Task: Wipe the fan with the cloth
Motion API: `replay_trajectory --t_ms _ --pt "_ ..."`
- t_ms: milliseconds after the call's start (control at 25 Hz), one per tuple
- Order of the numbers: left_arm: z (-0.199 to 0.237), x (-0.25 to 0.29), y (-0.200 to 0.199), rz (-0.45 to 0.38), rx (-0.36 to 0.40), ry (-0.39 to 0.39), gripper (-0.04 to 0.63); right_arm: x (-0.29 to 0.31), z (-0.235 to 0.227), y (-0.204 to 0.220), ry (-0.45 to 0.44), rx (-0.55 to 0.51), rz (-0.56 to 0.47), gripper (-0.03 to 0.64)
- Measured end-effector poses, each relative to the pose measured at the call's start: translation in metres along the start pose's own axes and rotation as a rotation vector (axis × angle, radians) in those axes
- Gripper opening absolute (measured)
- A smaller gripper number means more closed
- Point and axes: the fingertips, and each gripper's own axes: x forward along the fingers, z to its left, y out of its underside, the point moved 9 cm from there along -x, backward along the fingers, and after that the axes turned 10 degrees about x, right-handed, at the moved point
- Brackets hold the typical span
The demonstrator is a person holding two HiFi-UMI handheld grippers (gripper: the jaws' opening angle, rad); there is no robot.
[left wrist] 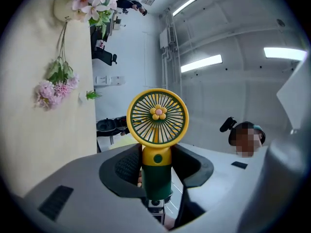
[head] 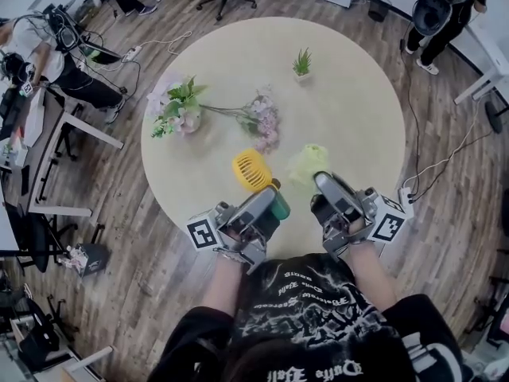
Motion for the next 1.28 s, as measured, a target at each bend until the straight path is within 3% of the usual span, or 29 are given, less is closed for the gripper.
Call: replay_trajectory --t_ms 120,320,400,600,760,960,1120,1280 --pt "0.014 -0.016 -0.003 -0.019 -0.010 -0.107 0.198 -0.018 -0.006 -0.009 0.083 -0.027 -0.031 0.040" --pt "0.046 -0.043 -0.008 -0.007 -0.010 -0.394 0.198 -0.050 -0.015 -0.003 0.186 -0.036 -0.026 0.040" --pt "0.058 -0.053 -0.013 0.027 0.025 -0.507 0.198 -0.059 -0.023 0.006 0.250 -0.036 -0.007 0.040" --pt "0.079 -0.080 -0.023 0.309 0.267 -0.894 0.198 -0.070 -0.035 0.030 0.324 -0.017 0.025 0.040" --pt "0.089 -0.084 -0.019 0.593 0.438 -1.103 0.198 -0.072 -0.045 0.042 0.380 -0.014 0.058 0.040" --pt "0.105 -0.083 -0.004 0.878 0.576 -1.254 0.198 -0.075 -0.053 0.047 0.420 -0.001 0.078 0.041" --pt "0.115 -0.081 0.002 0.976 0.605 -1.316 0.198 -0.078 -0.053 0.047 0.431 -0.004 0.071 0.041" --pt "0.119 -0.079 0.005 1.072 0.685 -1.362 0.199 -0.079 -0.054 0.047 0.448 -0.010 0.074 0.041"
